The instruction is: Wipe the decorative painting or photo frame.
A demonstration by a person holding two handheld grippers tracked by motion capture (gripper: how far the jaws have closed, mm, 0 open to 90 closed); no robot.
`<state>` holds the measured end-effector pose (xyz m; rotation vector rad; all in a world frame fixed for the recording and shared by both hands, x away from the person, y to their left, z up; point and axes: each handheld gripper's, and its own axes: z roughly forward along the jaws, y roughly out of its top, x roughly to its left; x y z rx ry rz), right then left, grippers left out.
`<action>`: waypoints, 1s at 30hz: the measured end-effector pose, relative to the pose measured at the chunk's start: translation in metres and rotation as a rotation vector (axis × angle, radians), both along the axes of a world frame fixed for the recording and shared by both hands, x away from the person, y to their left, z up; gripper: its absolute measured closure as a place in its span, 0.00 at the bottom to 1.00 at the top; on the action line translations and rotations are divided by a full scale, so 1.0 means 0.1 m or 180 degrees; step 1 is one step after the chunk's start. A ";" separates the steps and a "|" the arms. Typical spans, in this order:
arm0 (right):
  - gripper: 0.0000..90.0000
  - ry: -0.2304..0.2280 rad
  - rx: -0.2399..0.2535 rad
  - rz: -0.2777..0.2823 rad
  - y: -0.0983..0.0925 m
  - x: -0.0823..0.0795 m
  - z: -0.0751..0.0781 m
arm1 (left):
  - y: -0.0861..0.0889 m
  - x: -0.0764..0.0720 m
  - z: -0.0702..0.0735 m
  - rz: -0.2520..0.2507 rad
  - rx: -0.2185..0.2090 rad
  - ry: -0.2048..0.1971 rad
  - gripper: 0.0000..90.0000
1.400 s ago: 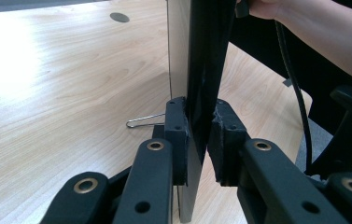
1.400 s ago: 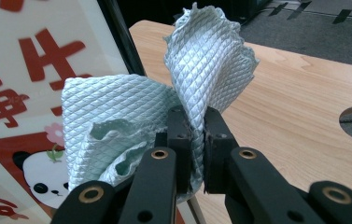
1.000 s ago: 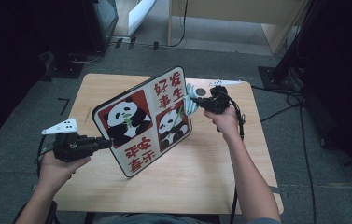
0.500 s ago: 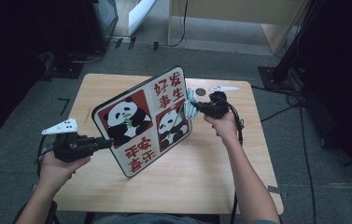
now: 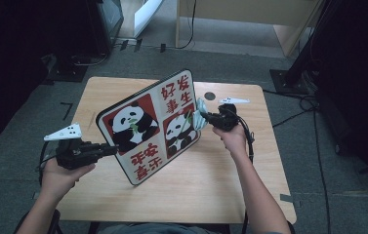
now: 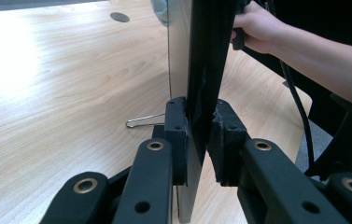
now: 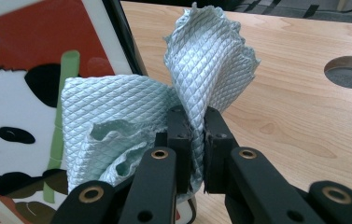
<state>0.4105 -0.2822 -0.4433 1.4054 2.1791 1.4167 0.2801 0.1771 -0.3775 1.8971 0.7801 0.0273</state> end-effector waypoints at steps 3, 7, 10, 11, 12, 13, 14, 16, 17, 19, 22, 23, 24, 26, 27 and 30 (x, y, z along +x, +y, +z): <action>0.94 0.0054 0.0011 -0.0015 -0.01 -0.02 -0.04 | 0.00 0.00 0.00 0.0000 -0.0004 -0.0001 0.88; 0.94 0.0045 0.0003 -0.0013 -0.02 -0.04 -0.11 | 0.00 0.00 0.00 0.0006 0.0000 -0.0001 0.88; 0.94 0.0057 -0.0013 -0.0027 -0.03 -0.06 -0.16 | 0.00 0.00 0.00 0.0007 0.0011 -0.0002 0.88; 0.94 0.0071 -0.0029 -0.0029 -0.03 -0.06 -0.18 | -0.01 0.00 0.00 0.0011 0.0007 -0.0002 0.88; 0.94 0.0124 -0.0049 -0.0037 -0.03 -0.07 -0.20 | -0.01 0.00 0.00 0.0012 0.0010 -0.0002 0.88; 0.94 0.0109 -0.0071 -0.0045 -0.03 -0.08 -0.23 | -0.01 0.00 0.00 0.0010 0.0012 -0.0005 0.88; 0.94 0.0067 -0.0114 -0.0034 -0.03 -0.10 -0.26 | -0.01 0.00 0.00 0.0012 0.0002 -0.0011 0.88; 0.94 0.0081 -0.0224 -0.0022 -0.02 -0.12 -0.31 | -0.01 0.00 -0.01 0.0021 -0.0010 -0.0013 0.88; 0.94 0.0108 -0.0273 -0.0020 -0.01 -0.12 -0.33 | -0.01 0.00 -0.01 0.0029 -0.0013 -0.0004 0.88; 0.94 0.0101 -0.0303 -0.0020 -0.01 -0.14 -0.36 | -0.01 -0.01 -0.01 0.0040 -0.0014 -0.0003 0.88; 0.94 0.0064 -0.0240 -0.0040 -0.03 -0.17 -0.43 | -0.01 -0.02 -0.01 0.0053 -0.0017 -0.0004 0.88; 0.94 0.0105 -0.0219 -0.0047 -0.04 -0.17 -0.44 | -0.02 -0.02 -0.01 0.0056 -0.0014 -0.0003 0.88; 0.94 0.0147 -0.0189 -0.0058 -0.05 -0.17 -0.46 | -0.02 -0.02 -0.01 0.0058 -0.0005 -0.0007 0.88; 0.94 0.0178 -0.0201 -0.0058 -0.06 -0.16 -0.48 | -0.02 -0.02 -0.01 0.0054 -0.0007 -0.0011 0.88; 0.94 0.0182 -0.0233 -0.0047 -0.05 -0.16 -0.49 | -0.02 -0.02 -0.01 0.0057 -0.0014 -0.0015 0.88; 0.94 0.0213 -0.0333 -0.0028 -0.04 -0.15 -0.52 | -0.02 -0.02 -0.02 0.0058 -0.0016 -0.0023 0.88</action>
